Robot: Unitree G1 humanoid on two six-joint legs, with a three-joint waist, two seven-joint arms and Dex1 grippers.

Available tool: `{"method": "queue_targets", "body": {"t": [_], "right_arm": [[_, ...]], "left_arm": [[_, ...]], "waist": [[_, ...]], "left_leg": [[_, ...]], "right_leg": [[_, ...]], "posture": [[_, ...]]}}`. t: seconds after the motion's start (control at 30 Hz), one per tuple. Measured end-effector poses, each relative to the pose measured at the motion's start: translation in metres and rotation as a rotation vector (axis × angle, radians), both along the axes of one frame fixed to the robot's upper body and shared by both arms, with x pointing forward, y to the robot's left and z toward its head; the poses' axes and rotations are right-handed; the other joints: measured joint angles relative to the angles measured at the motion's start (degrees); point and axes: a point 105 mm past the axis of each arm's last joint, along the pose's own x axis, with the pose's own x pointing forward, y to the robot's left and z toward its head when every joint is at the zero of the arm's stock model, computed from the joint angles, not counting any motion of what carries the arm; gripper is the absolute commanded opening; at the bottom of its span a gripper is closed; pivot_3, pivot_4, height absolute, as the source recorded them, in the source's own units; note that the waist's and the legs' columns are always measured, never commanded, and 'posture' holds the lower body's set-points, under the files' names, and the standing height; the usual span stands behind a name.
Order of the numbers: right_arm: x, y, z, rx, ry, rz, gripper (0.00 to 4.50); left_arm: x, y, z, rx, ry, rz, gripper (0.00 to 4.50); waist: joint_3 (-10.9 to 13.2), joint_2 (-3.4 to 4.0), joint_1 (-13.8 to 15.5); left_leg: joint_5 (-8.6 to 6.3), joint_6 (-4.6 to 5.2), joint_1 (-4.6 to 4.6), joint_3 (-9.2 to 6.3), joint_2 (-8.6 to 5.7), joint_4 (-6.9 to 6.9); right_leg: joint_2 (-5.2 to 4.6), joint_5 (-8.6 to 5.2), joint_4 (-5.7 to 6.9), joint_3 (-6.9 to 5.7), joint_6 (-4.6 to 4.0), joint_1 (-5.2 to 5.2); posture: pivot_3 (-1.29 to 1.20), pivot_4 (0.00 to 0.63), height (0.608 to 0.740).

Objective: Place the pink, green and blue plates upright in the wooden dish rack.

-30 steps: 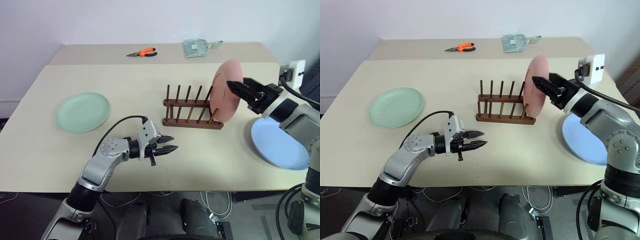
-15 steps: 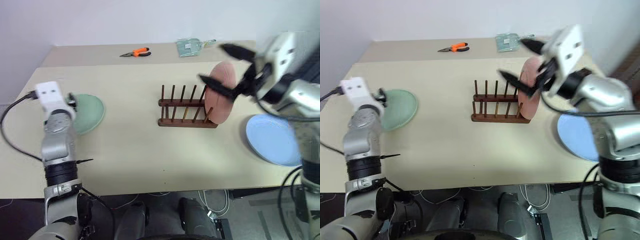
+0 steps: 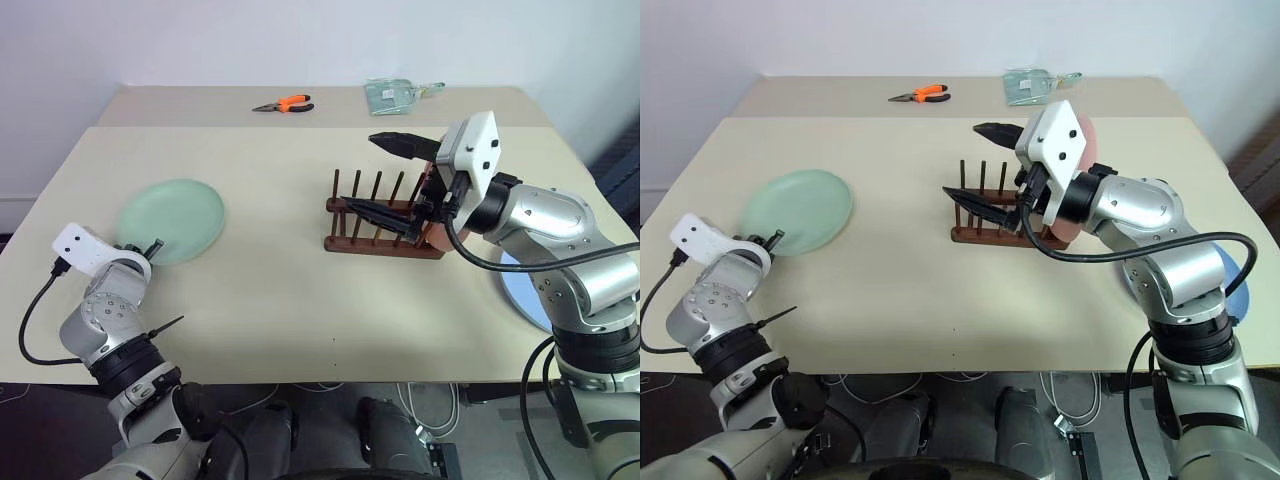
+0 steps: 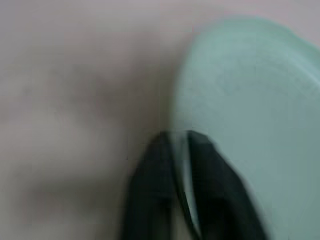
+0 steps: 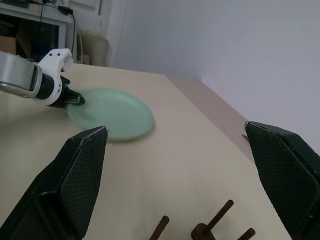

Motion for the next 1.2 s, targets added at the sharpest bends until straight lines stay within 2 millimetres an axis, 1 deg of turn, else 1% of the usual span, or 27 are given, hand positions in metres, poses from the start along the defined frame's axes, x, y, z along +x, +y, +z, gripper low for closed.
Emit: {"method": "queue_targets", "body": {"t": [0.07,0.13,0.17,0.23,0.27,0.3,0.33,0.37,0.4,0.47,0.5,0.53,0.57,0.67,0.73,0.77,0.8,0.87,0.9,0.93,0.97,1.0,1.03,1.07,1.13,1.17,1.2], "right_arm": [[0.0,0.0,-0.002,-0.014,0.004,-0.002,4.5],[0.001,0.0,-0.012,-0.084,0.007,-0.008,4.5],[0.002,0.002,-0.017,-0.121,-0.007,-0.015,4.5],[0.002,0.008,-0.026,-0.195,-0.052,-0.012,4.5],[0.001,0.014,-0.031,-0.239,-0.091,-0.003,4.5],[0.0,0.02,-0.036,-0.28,-0.127,0.007,4.5],[-0.001,0.025,-0.04,-0.303,-0.149,0.018,4.5],[0.0,0.031,-0.042,-0.325,-0.181,0.024,4.5],[0.005,0.036,-0.041,-0.342,-0.217,0.013,4.5],[0.017,0.041,-0.035,-0.361,-0.28,-0.035,4.5],[0.023,0.041,-0.033,-0.373,-0.307,-0.063,3.97],[0.029,0.04,-0.032,-0.39,-0.329,-0.086,3.66],[0.033,0.038,-0.035,-0.418,-0.348,-0.103,3.23],[0.041,0.036,-0.05,-0.496,-0.366,-0.124,1.71],[0.043,0.034,-0.053,-0.521,-0.39,-0.132,0.7],[0.043,0.034,-0.052,-0.527,-0.406,-0.134,0.3],[0.043,0.033,-0.05,-0.523,-0.423,-0.142,0.03],[0.042,0.033,-0.046,-0.517,-0.447,-0.146,0.0],[0.042,0.033,-0.047,-0.509,-0.442,-0.148,0.0],[0.043,0.033,-0.05,-0.506,-0.428,-0.149,0.0],[0.042,0.035,-0.053,-0.494,-0.418,-0.143,0.0],[0.041,0.036,-0.054,-0.485,-0.413,-0.138,0.0],[0.041,0.035,-0.054,-0.467,-0.397,-0.14,0.0],[0.041,0.034,-0.049,-0.414,-0.377,-0.15,0.0],[0.039,0.032,-0.031,-0.268,-0.323,-0.163,0.0],[0.036,0.029,-0.017,-0.157,-0.283,-0.161,0.0],[0.031,0.025,-0.004,-0.06,-0.254,-0.158,0.0]], "left_arm": [[0.006,-0.006,0.007,0.042,-0.037,-0.045,0.09],[0.018,-0.024,0.037,0.15,-0.162,-0.158,0.09],[0.024,-0.038,0.058,0.223,-0.238,-0.231,0.09],[0.031,-0.076,0.098,0.356,-0.38,-0.386,0.09],[0.032,-0.101,0.12,0.417,-0.461,-0.47,0.09],[0.032,-0.124,0.139,0.458,-0.528,-0.541,0.09],[0.03,-0.14,0.15,0.481,-0.571,-0.59,0.09],[0.028,-0.156,0.159,0.503,-0.606,-0.639,0.09],[0.025,-0.172,0.165,0.524,-0.63,-0.69,0.09],[0.023,-0.194,0.169,0.527,-0.645,-0.756,0.09],[0.022,-0.201,0.17,0.517,-0.647,-0.78,0.0],[0.021,-0.207,0.171,0.505,-0.65,-0.794,0.0],[0.021,-0.21,0.173,0.492,-0.652,-0.8,0.0],[0.018,-0.213,0.178,0.482,-0.655,-0.81,0.0],[0.017,-0.213,0.178,0.487,-0.649,-0.806,0.0],[0.018,-0.21,0.177,0.486,-0.636,-0.796,0.0],[0.019,-0.208,0.176,0.484,-0.625,-0.785,0.35],[0.019,-0.203,0.178,0.431,-0.645,-0.765,1.05],[0.019,-0.2,0.184,0.354,-0.692,-0.738,1.52],[0.018,-0.196,0.191,0.317,-0.73,-0.711,2.01],[0.017,-0.184,0.203,0.279,-0.787,-0.652,2.54],[0.015,-0.174,0.213,0.264,-0.83,-0.604,2.92],[0.013,-0.164,0.221,0.268,-0.865,-0.559,3.45],[0.011,-0.151,0.226,0.307,-0.887,-0.515,3.88],[0.009,-0.129,0.226,0.418,-0.879,-0.455,3.88],[0.009,-0.117,0.219,0.486,-0.852,-0.436,3.88],[0.011,-0.109,0.208,0.529,-0.815,-0.437,3.88]], "waist": [[0.0,-0.03,0.1],[0.1,-0.21,0.3],[0.1,-0.29,0.2],[0.1,-0.29,0.1],[0.1,-0.29,0.1],[0.1,-0.29,0.0],[0.1,-0.27,0.0],[0.1,-0.25,-0.3],[0.2,-0.24,-0.8],[0.2,-0.21,-1.4],[0.2,-0.21,-1.5],[0.2,-0.21,-1.5],[0.2,-0.22,-1.4],[0.2,-0.22,-1.3],[0.2,-0.22,-1.3],[0.2,-0.22,-1.3],[0.2,-0.22,-1.3],[0.2,-0.22,-1.3],[0.2,-0.24,-1.3],[0.2,-0.29,-1.3],[0.2,-0.3,-1.2],[0.2,-0.29,-1.3],[0.2,-0.29,-1.3],[0.2,-0.27,-1.4],[0.2,-0.21,-1.5],[0.2,-0.2,-1.5],[0.2,-0.18,-1.4]], "left_leg": [[0.01,-0.01,-0.03,0.0,-0.01,0.01],[0.03,-0.05,-0.07,-0.02,-0.02,0.02],[0.03,-0.05,-0.09,0.0,-0.03,0.02],[0.03,-0.05,-0.08,0.05,-0.04,0.02],[0.02,-0.05,-0.07,0.06,-0.03,0.01],[0.02,-0.05,-0.06,0.07,-0.03,0.0],[0.02,-0.05,-0.05,0.07,-0.02,-0.02],[0.02,-0.05,0.0,0.11,0.0,-0.04],[0.03,-0.05,0.01,0.13,0.02,-0.04],[0.04,-0.07,0.01,0.11,0.04,-0.06],[0.04,-0.08,0.01,0.09,0.05,-0.07],[0.04,-0.07,0.01,0.08,0.05,-0.09],[0.04,-0.07,0.0,0.06,0.05,-0.1],[0.05,-0.08,-0.04,0.06,0.02,-0.08],[0.05,-0.08,-0.04,0.07,0.02,-0.08],[0.05,-0.08,-0.03,0.06,0.02,-0.08],[0.05,-0.08,-0.03,0.06,0.02,-0.08],[0.06,-0.09,-0.02,0.04,0.02,-0.08],[0.05,-0.09,-0.02,0.04,0.03,-0.06],[0.06,-0.09,-0.03,0.02,0.02,-0.05],[0.06,-0.1,-0.04,0.02,0.02,-0.05],[0.06,-0.1,-0.02,0.03,0.02,-0.06],[0.06,-0.1,-0.02,0.04,0.03,-0.08],[0.07,-0.12,0.0,0.06,0.03,-0.1],[0.1,-0.15,0.02,0.06,0.04,-0.14],[0.1,-0.15,0.03,0.06,0.04,-0.16],[0.09,-0.15,0.03,0.05,0.04,-0.16]], "right_leg": [[0.0,0.0,-0.01,0.0,-0.01,0.0],[0.0,0.02,-0.03,-0.02,-0.04,0.0],[-0.01,0.03,-0.06,-0.02,-0.05,0.0],[-0.02,0.03,-0.1,0.02,-0.06,0.01],[-0.02,0.03,-0.11,0.03,-0.06,0.01],[-0.02,0.03,-0.1,0.02,-0.05,0.01],[-0.02,0.03,-0.1,0.03,-0.05,0.0],[-0.02,0.03,-0.09,0.05,-0.05,0.0],[0.01,0.03,-0.06,0.05,-0.05,-0.02],[0.02,0.04,0.0,0.05,-0.05,-0.07],[0.05,0.03,0.0,0.04,-0.06,-0.07],[0.05,0.03,0.0,0.04,-0.06,-0.08],[0.05,0.03,-0.02,0.04,-0.06,-0.07],[0.04,0.03,-0.06,0.05,-0.06,-0.08],[0.04,0.03,-0.06,0.07,-0.06,-0.07],[0.04,0.03,-0.05,0.06,-0.06,-0.07],[0.04,0.03,-0.05,0.06,-0.06,-0.07],[0.05,0.03,-0.06,0.05,-0.06,-0.04],[0.04,0.03,-0.06,0.05,-0.06,-0.04],[0.04,0.04,-0.07,0.04,-0.06,-0.04],[0.04,0.04,-0.07,0.05,-0.07,-0.05],[0.04,0.04,-0.07,0.06,-0.07,-0.05],[0.04,0.04,-0.07,0.06,-0.06,-0.05],[0.05,0.04,-0.06,0.07,-0.07,-0.06],[0.09,0.05,-0.05,0.1,-0.08,-0.07],[0.1,0.04,-0.03,0.13,-0.09,-0.08],[0.11,0.05,-0.02,0.13,-0.09,-0.08]], "posture": [[0.0,0.15,0.74],[0.0,0.15,0.74],[0.0,0.15,0.74],[0.0,0.15,0.74],[0.0,0.15,0.74],[0.0,0.15,0.74],[0.0,0.15,0.74],[0.0,0.15,0.74],[0.0,0.15,0.74],[0.0,0.15,0.74],[0.0,0.15,0.74],[0.0,0.15,0.74],[0.0,0.15,0.74],[0.0,0.15,0.74],[0.0,0.15,0.74],[0.0,0.15,0.74],[0.0,0.15,0.74],[0.0,0.15,0.74],[0.0,0.15,0.74],[0.0,0.15,0.74],[0.0,0.15,0.74],[0.0,0.15,0.74],[0.0,0.15,0.74],[0.0,0.15,0.74],[0.0,0.15,0.74],[0.0,0.15,0.74],[0.0,0.15,0.74]]}}
